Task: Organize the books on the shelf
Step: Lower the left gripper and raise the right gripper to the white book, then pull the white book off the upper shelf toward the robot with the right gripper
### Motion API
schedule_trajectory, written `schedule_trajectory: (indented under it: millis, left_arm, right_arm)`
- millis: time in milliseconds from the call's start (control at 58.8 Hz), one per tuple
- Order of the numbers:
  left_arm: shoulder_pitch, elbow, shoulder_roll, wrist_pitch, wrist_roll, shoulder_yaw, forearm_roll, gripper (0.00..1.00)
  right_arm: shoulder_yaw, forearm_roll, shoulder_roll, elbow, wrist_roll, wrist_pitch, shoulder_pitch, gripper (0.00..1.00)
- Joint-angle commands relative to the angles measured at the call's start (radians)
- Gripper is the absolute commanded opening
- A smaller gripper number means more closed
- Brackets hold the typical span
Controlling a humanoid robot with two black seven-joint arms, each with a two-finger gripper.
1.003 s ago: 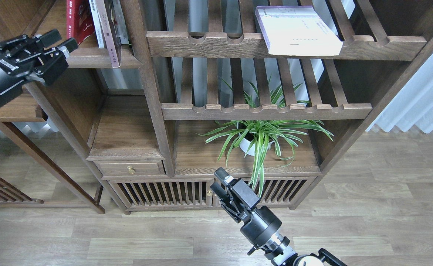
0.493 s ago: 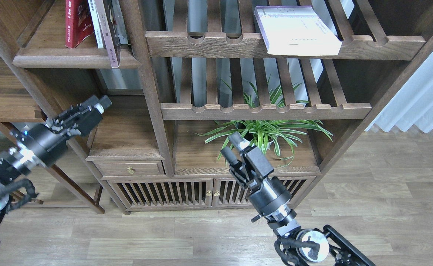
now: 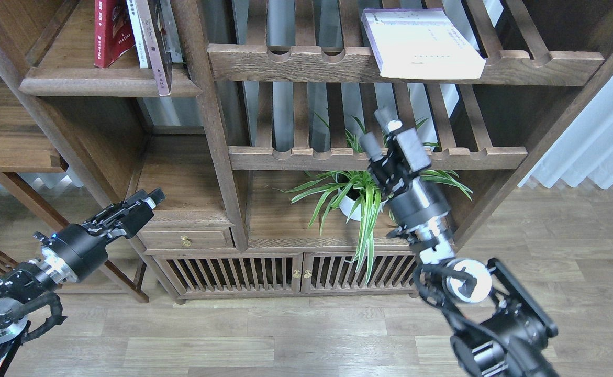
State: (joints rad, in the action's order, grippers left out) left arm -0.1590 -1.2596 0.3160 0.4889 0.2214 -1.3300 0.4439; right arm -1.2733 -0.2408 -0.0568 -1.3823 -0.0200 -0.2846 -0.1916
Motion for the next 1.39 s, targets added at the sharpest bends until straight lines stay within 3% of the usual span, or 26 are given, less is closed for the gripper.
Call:
schedule_trajectory:
  millis: [0,476,935,1020,1224,1377]
  left_arm:
    - [-0.001,0.003,-0.002,0.000,-0.002,-0.001,0.001,0.55]
    - [-0.001,0.016,-0.003,0.000,-0.005,-0.003,0.001,0.55]
    - [-0.002,0.017,-0.005,0.000,-0.007,-0.015,0.001,0.55]
    - [-0.004,0.017,-0.005,0.000,-0.008,-0.017,0.001,0.55]
    - [-0.005,0.017,-0.005,0.000,-0.008,-0.018,0.001,0.55]
    - [-0.013,0.017,-0.005,0.000,-0.007,-0.018,0.001,0.56]
  right_arm:
    - [-0.035,0.000,-0.028,0.002,0.002,0.033,-0.025,0.99]
    - [-0.126,-0.002,-0.107,0.002,0.002,0.042,-0.078,0.99]
    - [-0.126,-0.002,-0.106,0.002,0.002,0.171,-0.140,0.98]
    - [-0.126,-0.002,-0.106,0.002,0.002,0.174,-0.141,0.92]
    - [-0.124,-0.002,-0.107,0.003,0.002,0.171,-0.144,0.59]
    - [-0.118,0.000,-0.112,0.003,0.000,0.165,-0.143,0.43]
